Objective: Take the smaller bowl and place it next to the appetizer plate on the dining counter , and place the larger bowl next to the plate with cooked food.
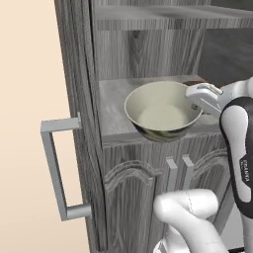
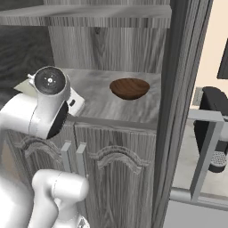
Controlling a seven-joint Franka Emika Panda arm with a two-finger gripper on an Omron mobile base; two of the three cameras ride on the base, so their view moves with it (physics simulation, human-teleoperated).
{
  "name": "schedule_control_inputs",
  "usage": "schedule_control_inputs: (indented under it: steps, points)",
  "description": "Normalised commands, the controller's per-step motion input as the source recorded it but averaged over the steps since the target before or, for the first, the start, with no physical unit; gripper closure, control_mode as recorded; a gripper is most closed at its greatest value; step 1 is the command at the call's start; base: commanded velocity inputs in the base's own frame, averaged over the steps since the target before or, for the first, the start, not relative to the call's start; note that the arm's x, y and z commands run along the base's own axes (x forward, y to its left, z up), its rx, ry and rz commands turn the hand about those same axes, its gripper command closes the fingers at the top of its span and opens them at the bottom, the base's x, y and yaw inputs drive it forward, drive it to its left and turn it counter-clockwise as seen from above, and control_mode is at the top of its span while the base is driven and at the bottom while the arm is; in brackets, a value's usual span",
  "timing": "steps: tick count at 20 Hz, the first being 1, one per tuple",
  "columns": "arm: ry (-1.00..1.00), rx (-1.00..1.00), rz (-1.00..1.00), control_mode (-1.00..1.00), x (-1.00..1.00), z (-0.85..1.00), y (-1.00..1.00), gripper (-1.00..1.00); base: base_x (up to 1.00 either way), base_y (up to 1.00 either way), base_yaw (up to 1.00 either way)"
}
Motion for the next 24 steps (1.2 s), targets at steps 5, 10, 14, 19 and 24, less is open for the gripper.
schedule_control_inputs:
  steps: [5,10,14,19,24]
  points:
    - [0.17,0.0,0.0,-1.0,-0.36,0.34,-0.09,1.0,0.0,0.0,0.0]
    - [0.01,0.0,0.0,1.0,-0.1,0.0,0.0,1.0,-0.6,0.0,0.0]
    - [0.0,0.0,0.0,1.0,0.0,0.0,0.0,1.0,-1.0,0.0,0.0]
    - [0.0,0.0,0.0,1.0,0.0,0.0,0.0,1.0,-0.92,0.0,0.0]
    - [0.0,0.0,0.0,1.0,0.0,0.0,0.0,1.0,-0.82,0.0,0.01]
